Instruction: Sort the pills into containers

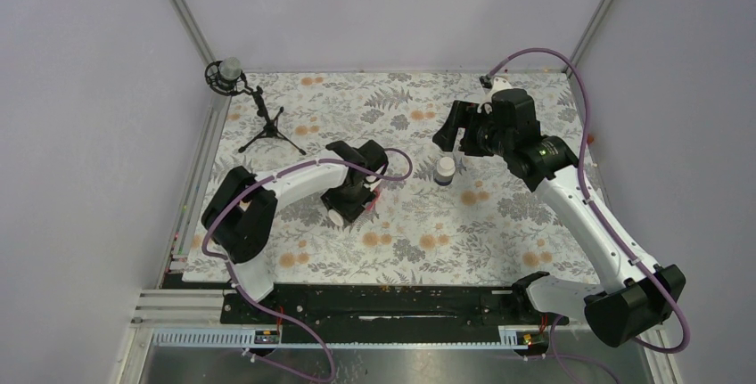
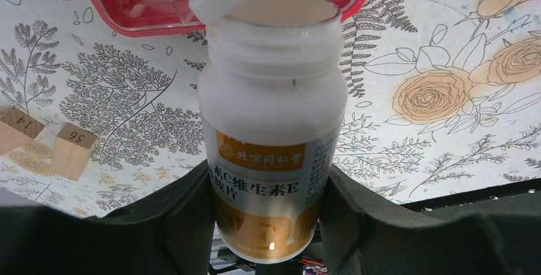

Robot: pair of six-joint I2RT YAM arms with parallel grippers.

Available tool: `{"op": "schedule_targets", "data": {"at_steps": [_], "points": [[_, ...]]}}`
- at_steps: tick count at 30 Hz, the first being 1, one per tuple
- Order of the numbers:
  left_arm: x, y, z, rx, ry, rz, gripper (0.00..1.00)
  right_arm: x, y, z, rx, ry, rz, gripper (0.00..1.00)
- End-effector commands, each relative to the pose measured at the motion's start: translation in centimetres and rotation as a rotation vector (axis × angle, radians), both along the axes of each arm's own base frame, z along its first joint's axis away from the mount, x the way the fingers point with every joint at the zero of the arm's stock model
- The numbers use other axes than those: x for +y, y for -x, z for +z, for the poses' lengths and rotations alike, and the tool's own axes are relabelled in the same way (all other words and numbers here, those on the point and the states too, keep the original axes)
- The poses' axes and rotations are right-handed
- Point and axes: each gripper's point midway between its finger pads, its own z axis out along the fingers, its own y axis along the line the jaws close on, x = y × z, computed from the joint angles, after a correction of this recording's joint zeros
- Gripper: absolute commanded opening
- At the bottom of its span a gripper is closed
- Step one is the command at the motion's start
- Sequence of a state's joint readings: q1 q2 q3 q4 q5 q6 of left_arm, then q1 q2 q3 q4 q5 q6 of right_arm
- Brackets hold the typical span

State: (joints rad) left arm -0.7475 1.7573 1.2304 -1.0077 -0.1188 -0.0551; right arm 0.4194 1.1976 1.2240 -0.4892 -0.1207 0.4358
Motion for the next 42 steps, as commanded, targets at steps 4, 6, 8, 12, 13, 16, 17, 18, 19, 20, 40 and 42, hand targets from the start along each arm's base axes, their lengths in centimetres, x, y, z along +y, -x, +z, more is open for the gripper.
{"op": "schedule_targets", "data": {"at_steps": [4,6,8,12,13,16,17,18,19,20,40,42], "points": [[-0.1,-0.8,1.1,-0.027,-0.044,0.001,0.0,-0.7,-0.2,0.0,-0.003,-0.007,-0.032,0.82],[-0.1,-0.9,1.1,-0.025,-0.058,-0.005,0.0,-0.8,-0.2,0.0,0.001,-0.009,-0.036,0.82],[-0.1,-0.7,0.9,-0.012,-0.073,-0.014,0.0,-0.8,-0.3,-0.1,0.003,-0.009,-0.039,0.82],[0.0,-0.7,0.8,-0.005,-0.1,-0.023,0.0,-0.9,-0.3,-0.3,0.009,-0.011,-0.045,0.82],[0.0,-0.7,0.9,-0.002,-0.108,-0.025,0.0,-1.0,-0.3,-0.3,0.009,-0.013,-0.047,0.82],[0.4,-0.9,1.2,-0.009,-0.155,-0.041,0.0,-1.0,-0.3,-0.4,0.014,-0.014,-0.05,0.82],[0.5,-0.9,1.3,-0.006,-0.167,-0.046,0.0,-1.0,-0.3,-0.4,0.015,-0.016,-0.051,0.82],[0.5,-0.8,1.3,-0.003,-0.178,-0.052,0.0,-1.1,-0.3,-0.4,0.016,-0.015,-0.054,0.82],[0.6,-0.8,1.3,-0.003,-0.189,-0.058,0.0,-1.1,-0.3,-0.4,0.015,-0.015,-0.055,0.82],[0.7,-0.7,1.3,-0.002,-0.196,-0.062,0.0,-1.2,-0.3,-0.3,0.012,-0.017,-0.058,0.82],[0.7,-1.1,2.2,0.009,-0.286,-0.104,0.0,-1.5,-0.5,-0.7,0.026,-0.019,-0.073,0.82],[0.8,-1.2,2.1,0.01,-0.296,-0.103,0.0,-1.6,-0.5,-0.8,0.028,-0.019,-0.075,0.82]]}}
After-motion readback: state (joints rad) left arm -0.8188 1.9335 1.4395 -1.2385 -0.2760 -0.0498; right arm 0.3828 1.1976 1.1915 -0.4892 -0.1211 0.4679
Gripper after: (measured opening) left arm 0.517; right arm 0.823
